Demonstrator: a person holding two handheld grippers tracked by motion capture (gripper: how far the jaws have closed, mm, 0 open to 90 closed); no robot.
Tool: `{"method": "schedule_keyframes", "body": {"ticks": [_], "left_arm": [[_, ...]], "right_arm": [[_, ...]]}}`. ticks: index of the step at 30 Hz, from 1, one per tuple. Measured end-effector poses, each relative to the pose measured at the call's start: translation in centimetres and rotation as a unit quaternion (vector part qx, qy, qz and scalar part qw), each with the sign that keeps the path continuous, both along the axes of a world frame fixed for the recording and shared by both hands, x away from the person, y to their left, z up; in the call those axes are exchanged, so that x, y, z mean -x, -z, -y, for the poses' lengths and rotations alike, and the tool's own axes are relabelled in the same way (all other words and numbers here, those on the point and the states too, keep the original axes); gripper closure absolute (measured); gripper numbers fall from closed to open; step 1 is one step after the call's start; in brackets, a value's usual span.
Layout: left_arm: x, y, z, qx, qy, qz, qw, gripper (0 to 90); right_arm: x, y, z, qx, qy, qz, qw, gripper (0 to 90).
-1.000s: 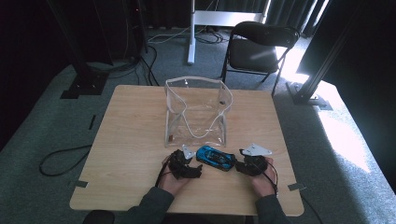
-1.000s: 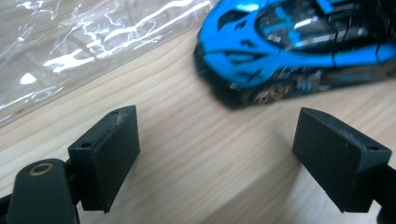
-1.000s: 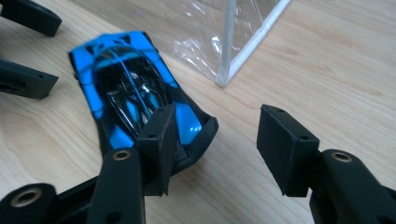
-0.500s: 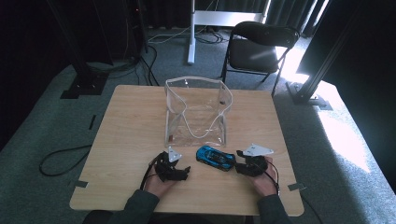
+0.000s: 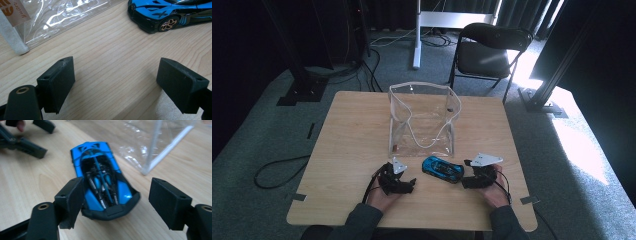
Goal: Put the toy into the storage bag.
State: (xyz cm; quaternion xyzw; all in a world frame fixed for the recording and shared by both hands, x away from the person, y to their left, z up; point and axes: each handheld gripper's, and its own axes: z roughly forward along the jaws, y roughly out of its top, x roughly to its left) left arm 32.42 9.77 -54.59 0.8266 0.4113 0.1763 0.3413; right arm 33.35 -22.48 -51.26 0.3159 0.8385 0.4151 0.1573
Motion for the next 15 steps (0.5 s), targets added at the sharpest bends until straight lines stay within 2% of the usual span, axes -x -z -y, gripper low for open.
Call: {"method": "schedule_keyframes", "body": {"ticks": [2,4,5,8,11,15], "left_arm": [[0.0,0.0,0.0,0.000,0.000,0.000,1.0000,15.2],[0.0,0.0,0.0,0.000,0.000,0.000,1.0000,15.2],[0.0,0.0,0.0,0.000,0.000,0.000,1.0000,15.2],[0.0,0.0,0.0,0.000,0.000,0.000,1.0000,15.2],[0.0,0.0,0.0,0.000,0.000,0.000,1.0000,15.2],[0.0,0.0,0.0,0.000,0.000,0.000,1.0000,15.2]], "right_arm": [[-0.3,0.6,-0.3,0.017,-0.009,-0.001,0.9998,22.3],[-0.3,0.7,-0.4,0.021,-0.012,0.000,0.9997,22.2],[-0.5,0.9,-0.5,0.019,-0.022,-0.003,0.9996,22.2],[-0.6,1.2,-0.6,0.024,-0.025,-0.002,0.9994,21.7],[-0.8,1.6,-0.6,0.012,-0.030,-0.012,0.9994,22.0],[-0.8,2.1,-0.7,0.018,-0.041,-0.006,0.9990,21.3]]}}
